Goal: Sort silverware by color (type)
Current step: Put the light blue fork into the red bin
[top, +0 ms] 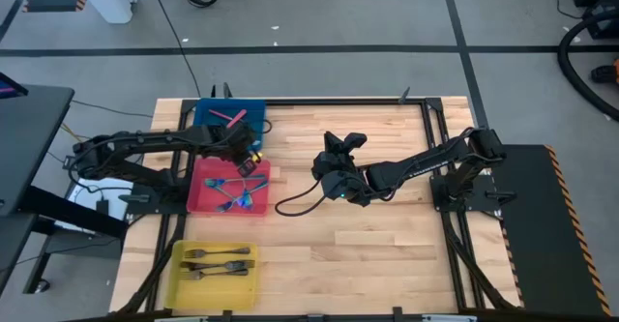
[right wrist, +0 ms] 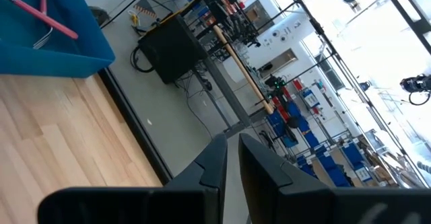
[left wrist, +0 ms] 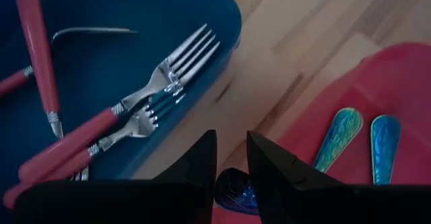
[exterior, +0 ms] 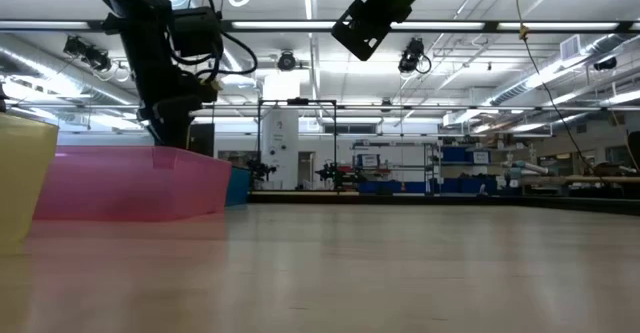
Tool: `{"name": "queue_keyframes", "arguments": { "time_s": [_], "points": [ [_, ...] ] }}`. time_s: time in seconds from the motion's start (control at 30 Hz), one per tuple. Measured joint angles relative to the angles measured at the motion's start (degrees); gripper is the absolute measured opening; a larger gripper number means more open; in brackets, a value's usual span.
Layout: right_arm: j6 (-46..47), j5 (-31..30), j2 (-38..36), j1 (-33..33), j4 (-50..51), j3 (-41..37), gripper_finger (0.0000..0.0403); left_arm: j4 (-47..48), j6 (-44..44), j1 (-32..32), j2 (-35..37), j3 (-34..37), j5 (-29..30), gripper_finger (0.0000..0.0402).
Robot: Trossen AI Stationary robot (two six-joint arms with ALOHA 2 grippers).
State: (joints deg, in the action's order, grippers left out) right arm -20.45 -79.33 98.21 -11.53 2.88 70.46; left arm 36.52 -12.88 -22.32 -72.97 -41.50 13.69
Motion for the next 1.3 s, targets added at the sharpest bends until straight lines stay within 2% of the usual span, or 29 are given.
{"name": "queue_keyframes", "arguments": {
  "time_s": [0.37, 0.63, 1.07, 1.3],
  "points": [
    [1.4, 0.3, 0.0, 0.0, 1.0, 0.0, 0.0048, 4.9, -0.5, 0.0, 0.9, -0.7, 0.0, 0.0082],
    [3.0, 3.7, 0.0, 0.5, 3.4, 0.0, 0.0048, 9.4, -2.0, 0.0, 3.7, -2.4, 0.1, 0.0081],
    [3.0, 2.7, 0.0, 0.5, 4.1, 0.0, 0.0048, 28.9, -6.5, 0.1, 3.8, -2.4, 0.2, 0.0048],
    [3.3, 2.8, 0.0, 1.0, 4.1, 0.0, 0.0048, 28.1, -6.1, 0.3, 4.1, -3.1, 0.2, 0.0043]
  ]
}}
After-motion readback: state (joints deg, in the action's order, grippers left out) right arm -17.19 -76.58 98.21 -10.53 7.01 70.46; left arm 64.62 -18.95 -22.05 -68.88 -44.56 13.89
